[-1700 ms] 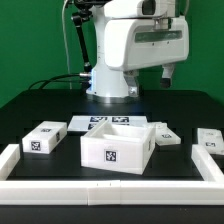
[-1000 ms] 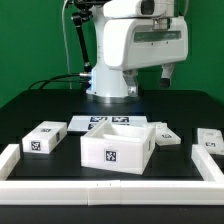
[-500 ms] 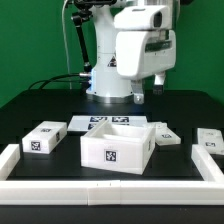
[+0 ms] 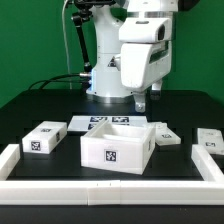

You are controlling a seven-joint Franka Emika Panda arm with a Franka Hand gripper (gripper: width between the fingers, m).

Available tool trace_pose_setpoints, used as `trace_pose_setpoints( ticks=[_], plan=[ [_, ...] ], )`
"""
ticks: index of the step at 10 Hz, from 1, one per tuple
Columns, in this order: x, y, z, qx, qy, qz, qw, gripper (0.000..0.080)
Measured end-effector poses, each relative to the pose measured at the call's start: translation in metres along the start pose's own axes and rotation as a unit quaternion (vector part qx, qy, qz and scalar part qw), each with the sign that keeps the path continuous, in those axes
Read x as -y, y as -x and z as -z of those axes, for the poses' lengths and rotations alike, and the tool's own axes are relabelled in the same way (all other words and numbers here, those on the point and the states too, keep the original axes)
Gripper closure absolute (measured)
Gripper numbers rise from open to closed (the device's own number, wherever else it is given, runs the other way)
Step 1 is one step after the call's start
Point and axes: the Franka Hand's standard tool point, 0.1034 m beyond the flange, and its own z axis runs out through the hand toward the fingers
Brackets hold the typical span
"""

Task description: Assemble cabinet

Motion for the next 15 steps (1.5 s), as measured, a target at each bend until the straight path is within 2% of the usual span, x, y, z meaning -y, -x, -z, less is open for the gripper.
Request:
trace_pose_setpoints(
  ticks=[1, 2, 4, 6, 7, 11, 12, 13, 15],
  plan=[
    [0.000, 0.000, -0.001, -0.001, 0.001, 0.016, 1.000, 0.0001],
    [0.008, 0.004, -0.007, -0.002, 0.001, 0.037, 0.999, 0.0001],
    [0.029, 0.015, -0.020, 0.005, -0.015, 0.074, 0.997, 0.0001],
    [0.050, 0.028, -0.036, 0.000, -0.011, 0.073, 0.997, 0.0001],
    [0.051, 0.029, -0.037, 0.002, -0.015, 0.074, 0.997, 0.0001],
    [0.051, 0.031, -0.041, 0.001, -0.014, 0.071, 0.997, 0.0001],
    [0.059, 0.033, -0.049, -0.004, -0.010, 0.072, 0.997, 0.0001],
    [0.066, 0.035, -0.055, -0.005, -0.012, 0.072, 0.997, 0.0001],
    [0.071, 0.034, -0.067, -0.008, -0.014, 0.070, 0.997, 0.0001]
  ],
)
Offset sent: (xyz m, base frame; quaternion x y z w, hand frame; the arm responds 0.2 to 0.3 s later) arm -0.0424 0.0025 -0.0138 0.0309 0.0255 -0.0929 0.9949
